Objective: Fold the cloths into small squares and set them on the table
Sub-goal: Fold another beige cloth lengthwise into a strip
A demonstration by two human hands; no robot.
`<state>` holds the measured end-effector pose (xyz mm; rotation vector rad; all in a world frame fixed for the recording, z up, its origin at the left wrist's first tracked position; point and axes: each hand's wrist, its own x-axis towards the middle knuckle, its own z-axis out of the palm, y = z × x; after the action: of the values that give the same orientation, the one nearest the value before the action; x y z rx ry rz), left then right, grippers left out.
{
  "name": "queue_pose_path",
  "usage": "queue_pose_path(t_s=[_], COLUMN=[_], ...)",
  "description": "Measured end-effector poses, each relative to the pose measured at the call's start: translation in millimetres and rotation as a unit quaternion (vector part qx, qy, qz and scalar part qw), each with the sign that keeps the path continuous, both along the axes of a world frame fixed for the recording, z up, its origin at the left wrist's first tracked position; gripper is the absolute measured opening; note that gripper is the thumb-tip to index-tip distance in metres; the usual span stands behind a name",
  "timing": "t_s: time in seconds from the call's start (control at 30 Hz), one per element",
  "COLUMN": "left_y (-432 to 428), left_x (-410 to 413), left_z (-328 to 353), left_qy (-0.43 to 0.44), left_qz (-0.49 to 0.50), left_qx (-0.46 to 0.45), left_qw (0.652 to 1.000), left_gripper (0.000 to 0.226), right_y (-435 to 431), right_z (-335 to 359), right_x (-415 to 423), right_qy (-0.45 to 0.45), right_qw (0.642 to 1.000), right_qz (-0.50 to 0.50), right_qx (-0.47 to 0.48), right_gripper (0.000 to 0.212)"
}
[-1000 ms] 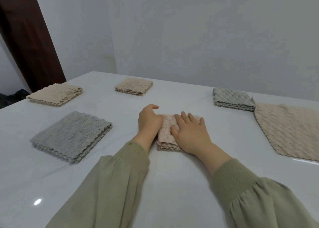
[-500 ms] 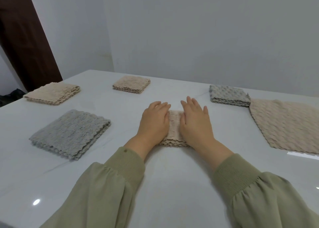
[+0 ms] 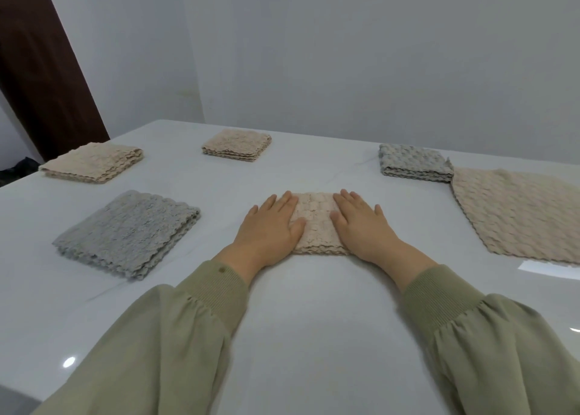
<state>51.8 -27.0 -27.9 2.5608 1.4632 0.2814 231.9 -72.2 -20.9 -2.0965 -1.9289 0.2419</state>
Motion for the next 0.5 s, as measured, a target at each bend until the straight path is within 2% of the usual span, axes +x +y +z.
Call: queue_pose_path(t_s=[0.13, 0.23, 0.3, 0.4, 0.5], left_y=[-7, -4, 1, 10, 17], left_x=[-9, -11, -5, 9, 17], left_z=[0, 3, 7, 13, 15], left_qy=[-0.098, -0.196, -0.233, -0.216, -0.21], left_qz=[0.016, 0.055, 0.091, 0.117, 0.119], left_qx=[0.004, -0.024, -0.034, -0.029, -0.048], left_qw=[0.995, 0.979, 0.968, 0.969, 0.969], left_gripper=[0.056, 0.051, 0.048, 0.046, 0.047], right_y=[-11, -8, 3, 22, 32], right_z=[-2, -1, 4, 13, 14], right_x=[6, 10, 11, 11, 13], right_qy=[0.079, 0.137, 0.183, 0.265, 0.236], right_qw=[0.988, 0.972, 0.966, 0.957, 0.969], right_qz=[-0.039, -0.057, -0.054, -0.066, -0.067], right_qx=[0.127, 0.183, 0.173, 0.097, 0.043], right_gripper=[0.048, 0.043, 0.041, 0.041, 0.044])
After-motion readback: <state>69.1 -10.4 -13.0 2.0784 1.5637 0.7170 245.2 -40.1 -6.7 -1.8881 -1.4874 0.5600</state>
